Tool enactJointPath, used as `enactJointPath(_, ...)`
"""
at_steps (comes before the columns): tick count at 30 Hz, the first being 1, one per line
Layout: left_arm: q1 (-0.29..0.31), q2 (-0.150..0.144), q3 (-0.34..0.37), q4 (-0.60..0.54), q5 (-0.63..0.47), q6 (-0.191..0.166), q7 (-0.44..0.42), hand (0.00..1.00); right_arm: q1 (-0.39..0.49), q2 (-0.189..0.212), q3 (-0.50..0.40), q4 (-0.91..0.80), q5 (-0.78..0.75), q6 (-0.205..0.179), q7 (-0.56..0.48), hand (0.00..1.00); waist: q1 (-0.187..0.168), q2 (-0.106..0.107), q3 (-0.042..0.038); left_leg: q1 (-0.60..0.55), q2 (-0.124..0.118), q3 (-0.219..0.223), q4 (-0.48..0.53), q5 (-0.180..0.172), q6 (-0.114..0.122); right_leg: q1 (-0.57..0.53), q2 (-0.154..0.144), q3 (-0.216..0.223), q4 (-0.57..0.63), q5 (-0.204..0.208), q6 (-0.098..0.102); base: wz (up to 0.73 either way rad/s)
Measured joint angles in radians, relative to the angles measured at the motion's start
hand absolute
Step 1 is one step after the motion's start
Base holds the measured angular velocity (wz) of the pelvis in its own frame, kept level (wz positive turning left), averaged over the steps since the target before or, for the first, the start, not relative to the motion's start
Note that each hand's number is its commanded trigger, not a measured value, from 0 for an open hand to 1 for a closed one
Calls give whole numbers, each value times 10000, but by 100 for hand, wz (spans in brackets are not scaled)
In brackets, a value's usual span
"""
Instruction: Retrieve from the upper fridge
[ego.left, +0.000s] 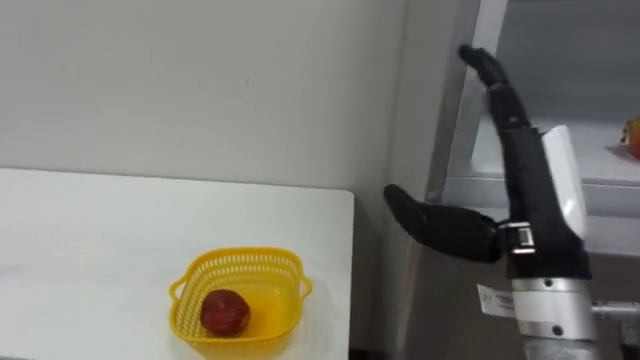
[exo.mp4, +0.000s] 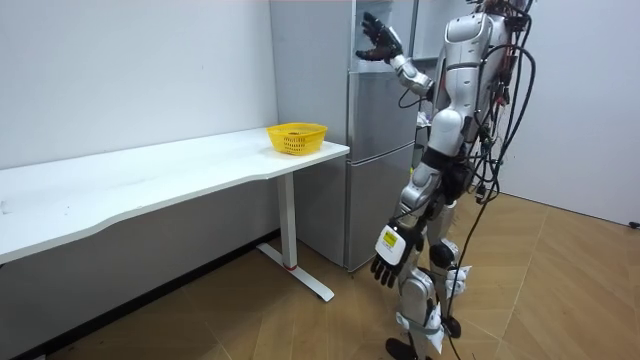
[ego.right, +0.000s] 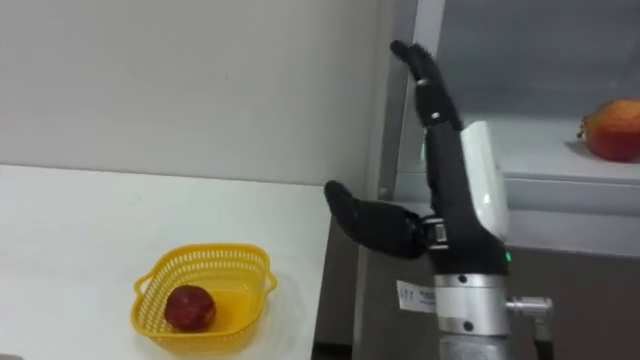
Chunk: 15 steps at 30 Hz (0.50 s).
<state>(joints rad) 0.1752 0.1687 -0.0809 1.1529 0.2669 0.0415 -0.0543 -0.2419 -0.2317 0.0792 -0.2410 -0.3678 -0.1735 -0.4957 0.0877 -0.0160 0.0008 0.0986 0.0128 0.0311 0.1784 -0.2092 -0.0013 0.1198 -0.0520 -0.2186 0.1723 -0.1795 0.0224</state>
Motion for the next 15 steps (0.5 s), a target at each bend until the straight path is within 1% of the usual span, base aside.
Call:
enactJointPath(1,6,0,-3,75,-1,-6,0,0,3,-2,-148,-161,-1,-52,-241,0,-45,-14,-9,3,8,29,-14,0,0,-17,10,34,0,0,0,-8)
enactJointPath(3,16,12,2,100,12,-8,7,0,61,-46,-336,-240,-4,-241,-573,0,-143,-93,-54,25,13,48,-55,2,-3,-25,20,67,-9,0,0,-6)
enactJointPath(4,28,24,2,131,47,-8,43,0,98,-51,-414,-239,-8,-265,-705,0,-263,-152,-69,72,13,64,-59,2,-3,3,24,100,-15,0,0,-6)
enactJointPath(7,114,90,3,162,6,-48,64,0,107,-52,-733,-238,-226,-281,-794,0,-392,-282,-39,191,7,135,-61,1,-2,55,14,156,-14,0,0,-7)
enactJointPath(8,133,117,3,169,-9,-46,69,0,107,-51,-823,-237,-215,-289,-873,0,-484,-355,-10,208,8,140,-56,2,-2,66,13,169,-14,0,0,0)
enactJointPath(10,139,144,4,174,-7,-38,86,0,105,-52,-1045,-224,-218,-313,-939,0,-552,-427,6,201,10,157,-40,2,-1,57,13,188,-12,0,0,0)
enactJointPath(13,136,170,4,192,-6,-37,87,0,104,-85,-1529,-48,-212,-358,-1156,0,-597,-460,9,186,14,172,-5,-2,1,53,10,185,3,1,-1,0)
enactJointPath(15,95,170,4,321,-6,-47,87,0,104,-123,-1791,77,-149,-355,-1306,0,-600,-444,20,179,27,172,-16,-3,0,64,20,184,23,6,-9,0)
